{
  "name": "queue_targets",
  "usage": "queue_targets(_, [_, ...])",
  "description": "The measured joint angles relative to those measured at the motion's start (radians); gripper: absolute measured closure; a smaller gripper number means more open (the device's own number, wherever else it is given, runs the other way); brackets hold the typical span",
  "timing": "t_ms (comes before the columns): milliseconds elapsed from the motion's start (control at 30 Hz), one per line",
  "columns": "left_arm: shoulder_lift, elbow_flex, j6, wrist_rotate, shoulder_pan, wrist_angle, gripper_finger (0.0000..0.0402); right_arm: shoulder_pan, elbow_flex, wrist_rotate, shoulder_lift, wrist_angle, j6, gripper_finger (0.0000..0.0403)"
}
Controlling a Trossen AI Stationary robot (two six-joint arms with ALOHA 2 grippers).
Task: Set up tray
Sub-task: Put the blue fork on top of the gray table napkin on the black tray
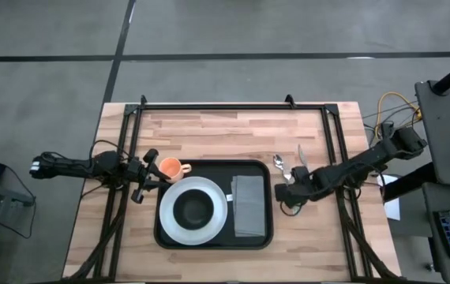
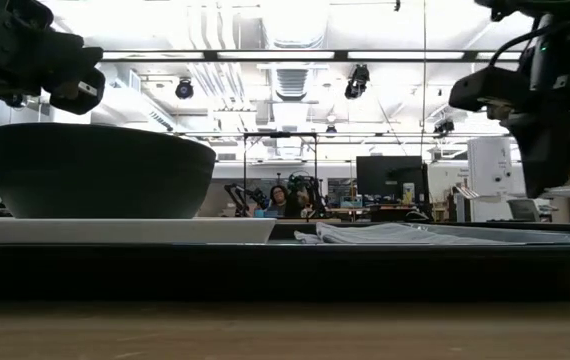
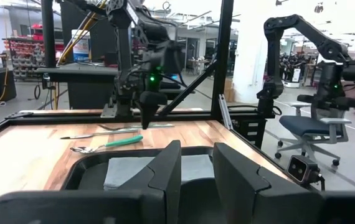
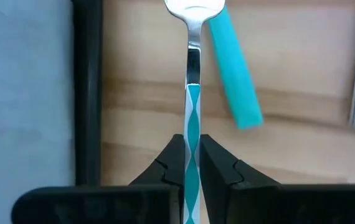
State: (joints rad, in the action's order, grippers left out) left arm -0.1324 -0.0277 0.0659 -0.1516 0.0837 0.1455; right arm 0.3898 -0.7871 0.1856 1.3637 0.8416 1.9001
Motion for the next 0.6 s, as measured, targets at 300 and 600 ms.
queue_targets(300, [-0.004, 0.001, 0.000, 0.000, 0.000, 0.001, 0.0327, 0.032, -0.210, -0.003, 0.253, 0.005, 0.059, 0.0385])
queue_targets(600, [-0.005, 0.001, 0.000, 0.000, 0.000, 0.000, 0.0327, 0.031, -0.438, -0.002, 0.452, 0.051, 0.060, 0.0385])
